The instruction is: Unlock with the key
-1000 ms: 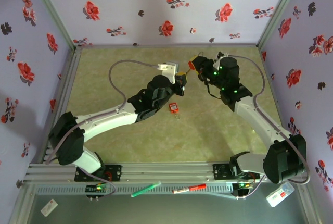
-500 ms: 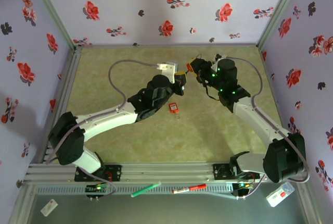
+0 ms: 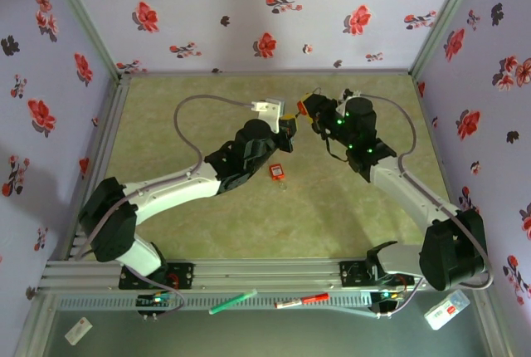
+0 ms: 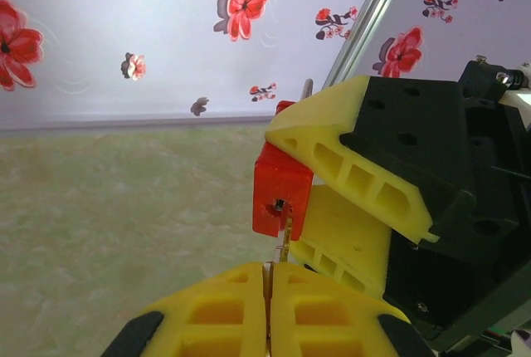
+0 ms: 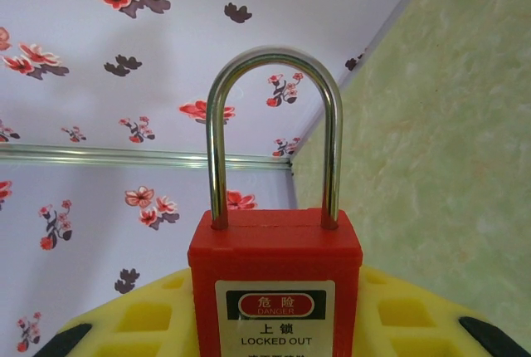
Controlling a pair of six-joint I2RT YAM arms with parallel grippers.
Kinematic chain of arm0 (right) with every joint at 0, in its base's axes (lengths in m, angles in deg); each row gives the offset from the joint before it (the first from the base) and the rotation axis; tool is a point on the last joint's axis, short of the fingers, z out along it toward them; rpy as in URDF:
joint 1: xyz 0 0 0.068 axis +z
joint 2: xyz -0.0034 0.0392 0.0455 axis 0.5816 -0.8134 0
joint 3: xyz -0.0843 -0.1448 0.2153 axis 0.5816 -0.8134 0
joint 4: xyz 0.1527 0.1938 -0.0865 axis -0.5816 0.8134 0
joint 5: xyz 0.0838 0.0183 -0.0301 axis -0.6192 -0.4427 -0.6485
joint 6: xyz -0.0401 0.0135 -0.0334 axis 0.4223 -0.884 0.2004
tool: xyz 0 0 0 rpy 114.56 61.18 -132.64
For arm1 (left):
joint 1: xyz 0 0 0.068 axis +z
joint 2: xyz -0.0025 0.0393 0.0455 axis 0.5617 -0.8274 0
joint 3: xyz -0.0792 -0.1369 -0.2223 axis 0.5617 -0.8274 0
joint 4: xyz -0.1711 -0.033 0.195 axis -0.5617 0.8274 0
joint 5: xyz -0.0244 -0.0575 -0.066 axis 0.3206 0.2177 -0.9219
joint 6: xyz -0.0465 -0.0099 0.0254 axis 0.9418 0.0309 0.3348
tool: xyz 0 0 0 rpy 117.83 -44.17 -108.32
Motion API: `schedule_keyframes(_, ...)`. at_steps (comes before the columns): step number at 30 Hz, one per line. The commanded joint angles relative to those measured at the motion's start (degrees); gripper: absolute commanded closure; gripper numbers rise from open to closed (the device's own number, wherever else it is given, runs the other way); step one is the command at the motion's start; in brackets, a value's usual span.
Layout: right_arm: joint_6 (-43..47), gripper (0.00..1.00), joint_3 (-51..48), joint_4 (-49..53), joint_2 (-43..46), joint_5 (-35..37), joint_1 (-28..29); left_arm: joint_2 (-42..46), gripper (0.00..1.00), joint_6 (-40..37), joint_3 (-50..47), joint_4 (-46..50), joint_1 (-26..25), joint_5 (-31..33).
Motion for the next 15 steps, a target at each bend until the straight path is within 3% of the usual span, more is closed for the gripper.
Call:
schedule_keyframes(1, -4.88, 0.99, -1.46, -6.26, -0.4, -4.31, 2.31, -2.09, 1.0, -4.37, 2.26, -4.48, 0.85, 1.38)
schedule_keyframes(9, -14.03, 0.99, -3.91, -15.39, -1.06, -8.08, 2.18, -3.03, 1.0, -10.3, 2.73, -7.85, 3.87, -3.86)
schedule_keyframes(15, -17.77, 1.0, -4.41, -20.35, -2.2, -11.27, 2.18, -2.86, 1.0, -10.35, 3.79, -7.85, 7.7, -15.18)
